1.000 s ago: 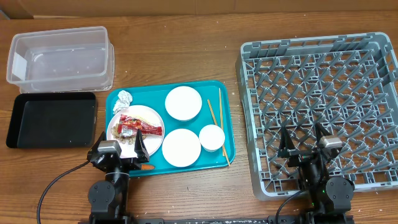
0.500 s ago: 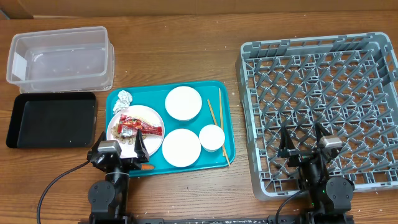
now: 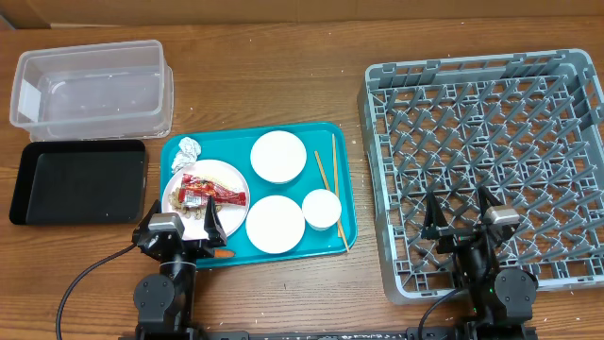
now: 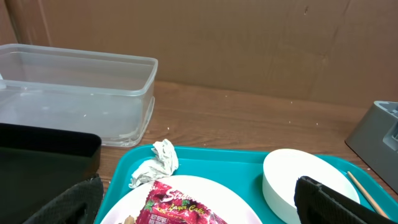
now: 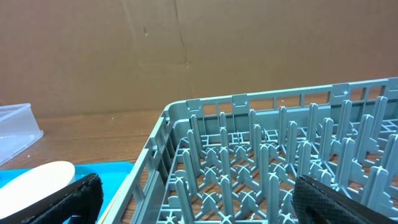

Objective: Sort waste into correct bins and load items into the dishwasher

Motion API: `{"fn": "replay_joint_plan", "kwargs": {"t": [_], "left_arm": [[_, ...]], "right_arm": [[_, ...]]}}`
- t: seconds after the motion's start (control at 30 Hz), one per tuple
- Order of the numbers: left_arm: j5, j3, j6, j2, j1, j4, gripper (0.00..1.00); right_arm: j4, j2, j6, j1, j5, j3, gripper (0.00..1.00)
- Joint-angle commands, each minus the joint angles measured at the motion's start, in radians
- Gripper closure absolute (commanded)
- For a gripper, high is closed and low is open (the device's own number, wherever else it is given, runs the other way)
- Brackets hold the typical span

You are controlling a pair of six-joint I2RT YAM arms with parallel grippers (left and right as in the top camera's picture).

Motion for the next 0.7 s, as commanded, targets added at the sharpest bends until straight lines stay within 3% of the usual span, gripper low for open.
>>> {"fn": "replay_joint_plan", "kwargs": {"t": [0.0, 0.67], "left_arm": [[0.009, -0.003, 0.012, -0.006, -0.006, 0.002, 0.00], [0.005, -0.003, 0.011, -0.006, -0.006, 0.005, 0.00]], "right_arm": [[0.005, -0.007, 0.000, -0.004, 0.000, -0.010, 0.00], [0.003, -0.005, 0.015, -0.004, 0.003, -0.009, 0.00]]}}
